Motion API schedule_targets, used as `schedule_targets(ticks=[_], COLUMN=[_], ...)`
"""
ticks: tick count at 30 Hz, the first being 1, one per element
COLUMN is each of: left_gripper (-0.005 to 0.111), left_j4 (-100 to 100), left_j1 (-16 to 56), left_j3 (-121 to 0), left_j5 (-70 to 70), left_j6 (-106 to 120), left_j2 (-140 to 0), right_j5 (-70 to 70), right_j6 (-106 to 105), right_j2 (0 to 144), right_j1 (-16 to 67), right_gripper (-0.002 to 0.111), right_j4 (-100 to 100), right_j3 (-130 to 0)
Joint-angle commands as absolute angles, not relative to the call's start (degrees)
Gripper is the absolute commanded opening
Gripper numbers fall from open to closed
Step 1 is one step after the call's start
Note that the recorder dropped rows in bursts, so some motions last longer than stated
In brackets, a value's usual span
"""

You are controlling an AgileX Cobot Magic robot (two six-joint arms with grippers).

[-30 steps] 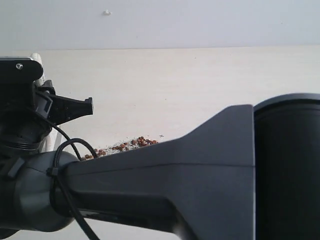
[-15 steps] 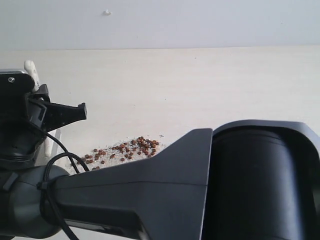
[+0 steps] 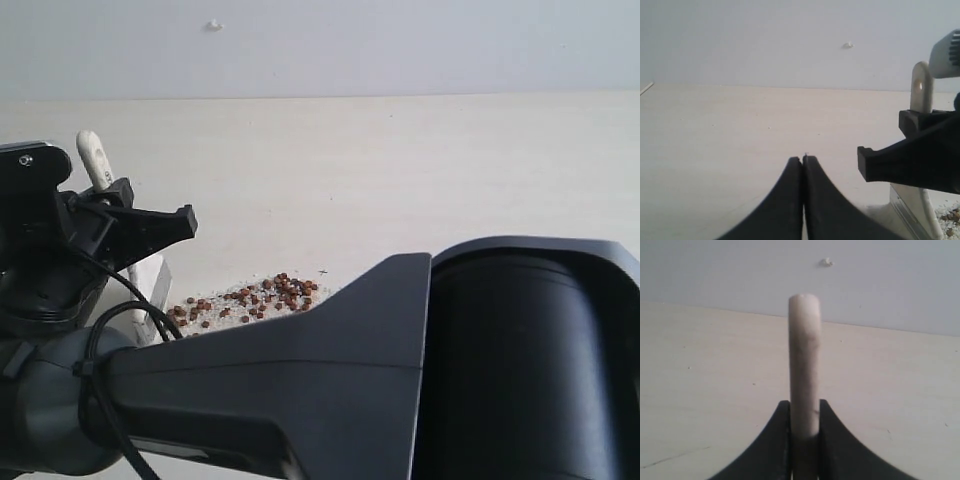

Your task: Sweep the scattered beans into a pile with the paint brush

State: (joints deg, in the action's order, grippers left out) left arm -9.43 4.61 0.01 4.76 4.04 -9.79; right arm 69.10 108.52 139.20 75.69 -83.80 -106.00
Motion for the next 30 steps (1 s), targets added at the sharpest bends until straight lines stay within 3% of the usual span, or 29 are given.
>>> schedule_targets(ticks=[1, 30], left_gripper=[0.000, 0.000], left_j4=[-9.9, -9.9], left_j1=[4.5, 4.5], left_j3=[0.0, 0.0], left_j5=[4.8, 4.8], left_j6=[4.2, 4.2], left_j2=[-9.3, -9.3], right_j5=[70.0, 70.0], right_j6=[105.0, 100.7], right_j2=[138.7, 137.6], right_j1=[74.6, 69.3], right_gripper=[0.000, 0.000], right_j4=[-81.0, -78.8], right_j3=[-106.2, -106.1])
